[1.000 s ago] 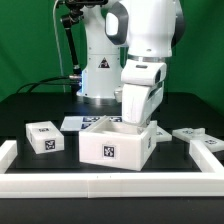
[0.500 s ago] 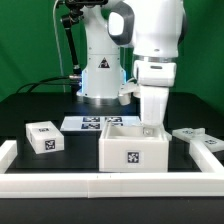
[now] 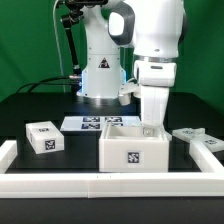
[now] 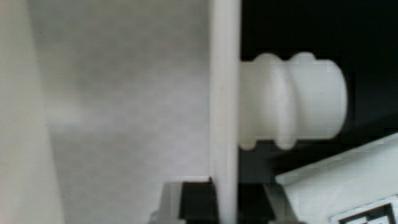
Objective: Assemble cabinet
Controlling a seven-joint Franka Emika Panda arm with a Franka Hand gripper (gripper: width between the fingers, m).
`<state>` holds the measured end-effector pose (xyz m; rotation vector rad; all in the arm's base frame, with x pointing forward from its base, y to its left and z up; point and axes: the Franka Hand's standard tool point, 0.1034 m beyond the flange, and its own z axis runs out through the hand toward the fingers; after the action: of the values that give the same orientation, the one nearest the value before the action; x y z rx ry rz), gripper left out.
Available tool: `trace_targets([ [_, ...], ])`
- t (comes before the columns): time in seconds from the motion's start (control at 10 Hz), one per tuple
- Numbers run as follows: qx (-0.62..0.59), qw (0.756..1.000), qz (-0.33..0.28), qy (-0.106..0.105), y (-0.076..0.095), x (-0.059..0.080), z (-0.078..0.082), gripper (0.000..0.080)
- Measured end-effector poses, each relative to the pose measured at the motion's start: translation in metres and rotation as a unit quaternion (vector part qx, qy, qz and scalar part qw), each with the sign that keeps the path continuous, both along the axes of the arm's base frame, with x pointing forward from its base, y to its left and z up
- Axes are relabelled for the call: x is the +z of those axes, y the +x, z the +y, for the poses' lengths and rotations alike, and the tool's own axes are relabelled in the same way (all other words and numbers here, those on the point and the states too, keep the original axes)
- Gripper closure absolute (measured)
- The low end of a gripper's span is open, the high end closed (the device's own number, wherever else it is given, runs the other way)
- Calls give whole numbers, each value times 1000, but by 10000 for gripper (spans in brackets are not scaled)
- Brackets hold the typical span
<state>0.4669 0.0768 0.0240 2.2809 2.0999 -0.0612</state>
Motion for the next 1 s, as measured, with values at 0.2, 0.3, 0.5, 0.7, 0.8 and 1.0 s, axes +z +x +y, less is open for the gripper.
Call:
trace_targets([
  [0.2, 13, 1000, 6, -3, 13, 0, 17, 765],
  [0.3, 19, 1000, 3, 0, 19, 0, 25, 765],
  [0.5, 27, 1000, -1, 3, 28, 1, 40, 765],
  [0.7, 29, 1000, -1, 4, 32, 0, 44, 765],
  [0.8, 29, 1000, 1, 2, 32, 0, 44, 765],
  [1.0, 28, 1000, 2, -1, 42, 1, 43, 765],
])
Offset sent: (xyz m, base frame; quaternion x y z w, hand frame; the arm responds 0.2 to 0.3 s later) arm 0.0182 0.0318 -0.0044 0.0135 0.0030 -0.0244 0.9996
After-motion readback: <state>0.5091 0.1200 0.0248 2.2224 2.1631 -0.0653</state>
